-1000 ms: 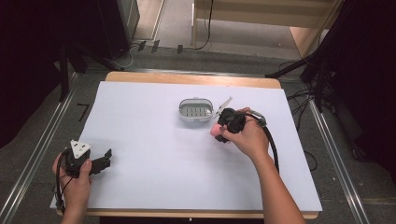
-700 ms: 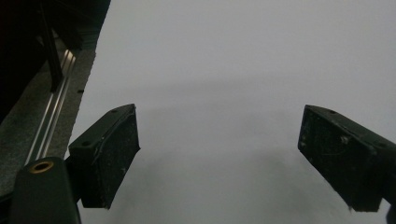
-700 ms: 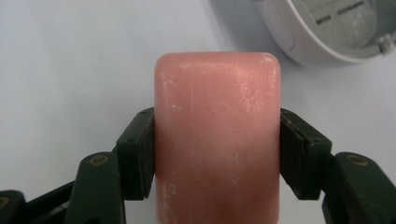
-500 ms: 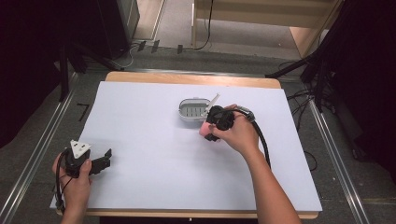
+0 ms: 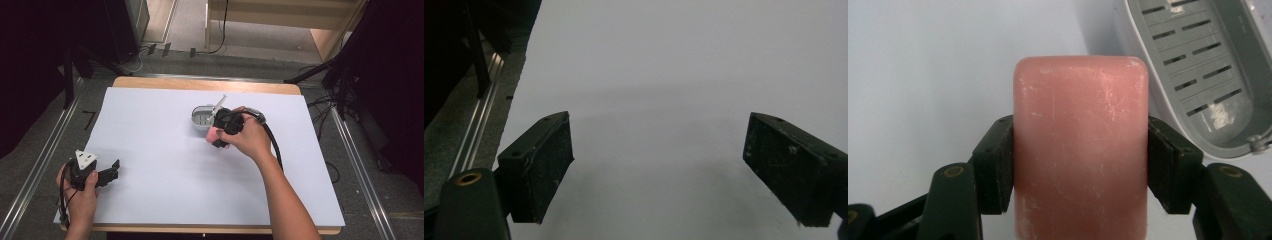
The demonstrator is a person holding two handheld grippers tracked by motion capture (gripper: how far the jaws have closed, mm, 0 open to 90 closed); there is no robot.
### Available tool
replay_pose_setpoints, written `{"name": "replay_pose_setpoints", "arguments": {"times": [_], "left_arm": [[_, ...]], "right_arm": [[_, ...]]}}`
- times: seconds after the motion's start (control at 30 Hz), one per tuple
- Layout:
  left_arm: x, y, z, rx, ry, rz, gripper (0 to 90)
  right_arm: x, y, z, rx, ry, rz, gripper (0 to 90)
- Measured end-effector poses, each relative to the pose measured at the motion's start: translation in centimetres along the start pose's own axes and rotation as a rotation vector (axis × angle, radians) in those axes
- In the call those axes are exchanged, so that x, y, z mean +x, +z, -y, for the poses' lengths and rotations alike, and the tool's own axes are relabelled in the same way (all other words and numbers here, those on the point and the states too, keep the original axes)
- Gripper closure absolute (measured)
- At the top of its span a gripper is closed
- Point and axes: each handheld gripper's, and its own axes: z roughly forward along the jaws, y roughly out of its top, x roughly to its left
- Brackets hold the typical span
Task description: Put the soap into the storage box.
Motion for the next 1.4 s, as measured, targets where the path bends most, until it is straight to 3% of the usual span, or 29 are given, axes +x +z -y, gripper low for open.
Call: {"name": "replay_pose_setpoints", "arguments": {"times": [0.3, 0.8, 1.17, 1.4], "left_arm": [[0.0, 0.0, 0.0, 0.002, 0.001, 0.001, 13.2], [0.0, 0.0, 0.0, 0.001, -0.002, 0.003, 13.2], [0.0, 0.0, 0.0, 0.001, -0.002, 0.005, 13.2], [0.0, 0.0, 0.0, 0.001, -0.004, 0.004, 13.2]], "right_arm": [[-0.7, -1.0, -1.6, -0.016, -0.027, 0.006, 38.6], [-2.8, -1.4, -4.1, 0.017, -0.084, 0.017, 38.5], [-4.8, -0.5, -5.0, 0.019, -0.111, 0.033, 38.5], [-5.7, 0.1, -5.1, 0.026, -0.1, 0.035, 38.5]]}}
